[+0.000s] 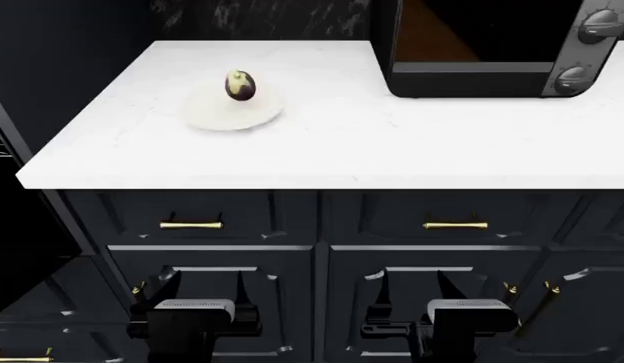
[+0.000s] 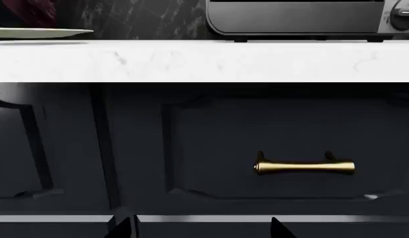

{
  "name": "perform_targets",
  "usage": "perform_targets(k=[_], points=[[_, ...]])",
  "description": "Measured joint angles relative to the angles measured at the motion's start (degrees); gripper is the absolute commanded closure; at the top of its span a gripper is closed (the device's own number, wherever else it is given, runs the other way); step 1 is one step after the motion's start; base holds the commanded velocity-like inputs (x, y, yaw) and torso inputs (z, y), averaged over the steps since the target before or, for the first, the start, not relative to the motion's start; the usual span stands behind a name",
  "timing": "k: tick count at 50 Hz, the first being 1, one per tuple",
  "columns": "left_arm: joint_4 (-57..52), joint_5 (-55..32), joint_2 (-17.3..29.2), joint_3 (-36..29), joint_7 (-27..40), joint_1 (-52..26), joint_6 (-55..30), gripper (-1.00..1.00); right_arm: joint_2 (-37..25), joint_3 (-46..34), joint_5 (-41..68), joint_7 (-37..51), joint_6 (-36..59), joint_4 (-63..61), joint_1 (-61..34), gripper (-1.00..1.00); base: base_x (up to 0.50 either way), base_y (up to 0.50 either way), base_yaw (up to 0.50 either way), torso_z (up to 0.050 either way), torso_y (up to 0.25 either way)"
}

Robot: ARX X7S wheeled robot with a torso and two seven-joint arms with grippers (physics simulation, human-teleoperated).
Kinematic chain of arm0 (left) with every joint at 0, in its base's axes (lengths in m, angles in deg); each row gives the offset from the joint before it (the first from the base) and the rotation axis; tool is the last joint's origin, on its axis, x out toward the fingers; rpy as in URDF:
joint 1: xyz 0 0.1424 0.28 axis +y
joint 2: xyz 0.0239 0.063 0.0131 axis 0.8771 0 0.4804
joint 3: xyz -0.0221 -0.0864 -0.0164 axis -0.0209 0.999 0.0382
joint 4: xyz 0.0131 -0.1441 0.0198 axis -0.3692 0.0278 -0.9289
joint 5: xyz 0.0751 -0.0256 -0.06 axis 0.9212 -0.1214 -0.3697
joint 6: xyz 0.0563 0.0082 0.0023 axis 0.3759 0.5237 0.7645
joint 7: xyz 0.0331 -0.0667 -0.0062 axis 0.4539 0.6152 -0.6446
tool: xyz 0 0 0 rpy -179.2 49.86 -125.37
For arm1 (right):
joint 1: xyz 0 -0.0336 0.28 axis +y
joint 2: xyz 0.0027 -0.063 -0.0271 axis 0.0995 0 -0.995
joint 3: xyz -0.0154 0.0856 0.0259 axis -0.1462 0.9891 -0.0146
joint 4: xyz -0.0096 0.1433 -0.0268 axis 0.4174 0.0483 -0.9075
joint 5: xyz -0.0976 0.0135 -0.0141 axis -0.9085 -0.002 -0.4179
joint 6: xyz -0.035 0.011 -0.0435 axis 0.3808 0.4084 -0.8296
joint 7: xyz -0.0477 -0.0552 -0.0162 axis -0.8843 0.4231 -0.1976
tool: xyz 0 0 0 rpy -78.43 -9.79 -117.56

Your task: Place the eggplant on the top rack of the oven.

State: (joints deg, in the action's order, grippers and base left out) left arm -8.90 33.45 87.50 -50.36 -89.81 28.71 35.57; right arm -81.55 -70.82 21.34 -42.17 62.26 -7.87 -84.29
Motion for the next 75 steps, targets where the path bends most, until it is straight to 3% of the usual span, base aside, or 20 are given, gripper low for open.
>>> perform_targets(k=[17,62,75], points=[[-1.82,-2.3,2.23,-2.54,0.48,1.09,1.73,-1.0,-1.91,-2.4,3.26,1.86,-0.61,-0.66,0.22,-1.0,0.0,0.0,0.0,0.0,0.0],[-3.58,-5.93,5.92,-6.08,4.59,1.49,3.36,-1.0,-5.54,-7.02,6.93,6.38,-0.53,-2.23,0.11,-1.0,0.0,0.0,0.0,0.048,0.0],[-16.8,-7.99,8.32,-6.27,6.49,0.61,-8.21,-1.0,-7.99,-7.81,9.57,8.03,13.47,-17.85,-0.75,-1.0,0.0,0.0,0.0,0.0,0.0]])
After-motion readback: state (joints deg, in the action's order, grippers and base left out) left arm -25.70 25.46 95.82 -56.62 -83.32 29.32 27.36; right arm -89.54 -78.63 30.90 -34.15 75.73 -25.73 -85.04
